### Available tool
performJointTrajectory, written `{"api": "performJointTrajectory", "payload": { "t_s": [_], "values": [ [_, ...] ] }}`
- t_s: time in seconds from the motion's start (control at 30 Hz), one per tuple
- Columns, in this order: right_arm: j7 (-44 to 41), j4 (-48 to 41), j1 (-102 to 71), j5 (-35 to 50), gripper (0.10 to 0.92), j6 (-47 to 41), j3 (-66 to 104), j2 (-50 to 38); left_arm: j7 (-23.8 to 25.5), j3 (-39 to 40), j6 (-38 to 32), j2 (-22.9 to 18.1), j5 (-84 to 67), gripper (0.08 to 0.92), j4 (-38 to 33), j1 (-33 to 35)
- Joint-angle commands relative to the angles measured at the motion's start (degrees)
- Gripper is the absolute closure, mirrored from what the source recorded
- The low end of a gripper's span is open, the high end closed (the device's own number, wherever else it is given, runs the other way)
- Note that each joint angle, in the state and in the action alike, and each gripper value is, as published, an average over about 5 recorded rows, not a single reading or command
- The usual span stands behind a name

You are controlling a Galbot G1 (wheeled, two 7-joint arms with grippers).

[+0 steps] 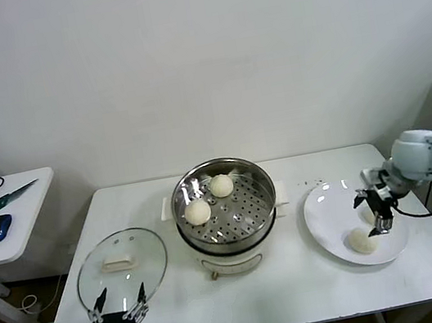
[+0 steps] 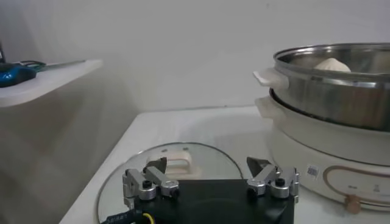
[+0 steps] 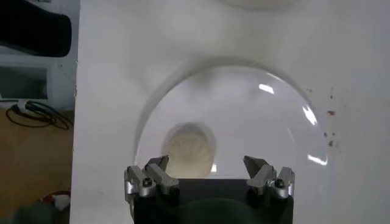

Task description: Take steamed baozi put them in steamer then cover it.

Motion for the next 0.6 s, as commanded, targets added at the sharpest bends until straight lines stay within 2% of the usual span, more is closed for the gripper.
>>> {"api": "performJointTrajectory", "payload": {
  "t_s": [0.03,0.6],
  "values": [
    [0.74,-1.65,-10.41,-3.78,0.203,-0.83,7.04,-1.14,-0.01,0.03,-0.06,-0.05,0.06,0.177,0.1,0.05],
    [2.08,-6.53,-19.15,-5.55,0.214,-1.57,15.26,0.95,-0.03,0.07,-0.37,-0.19,0.84,0.177,1.26,-0.28]
  ]
}}
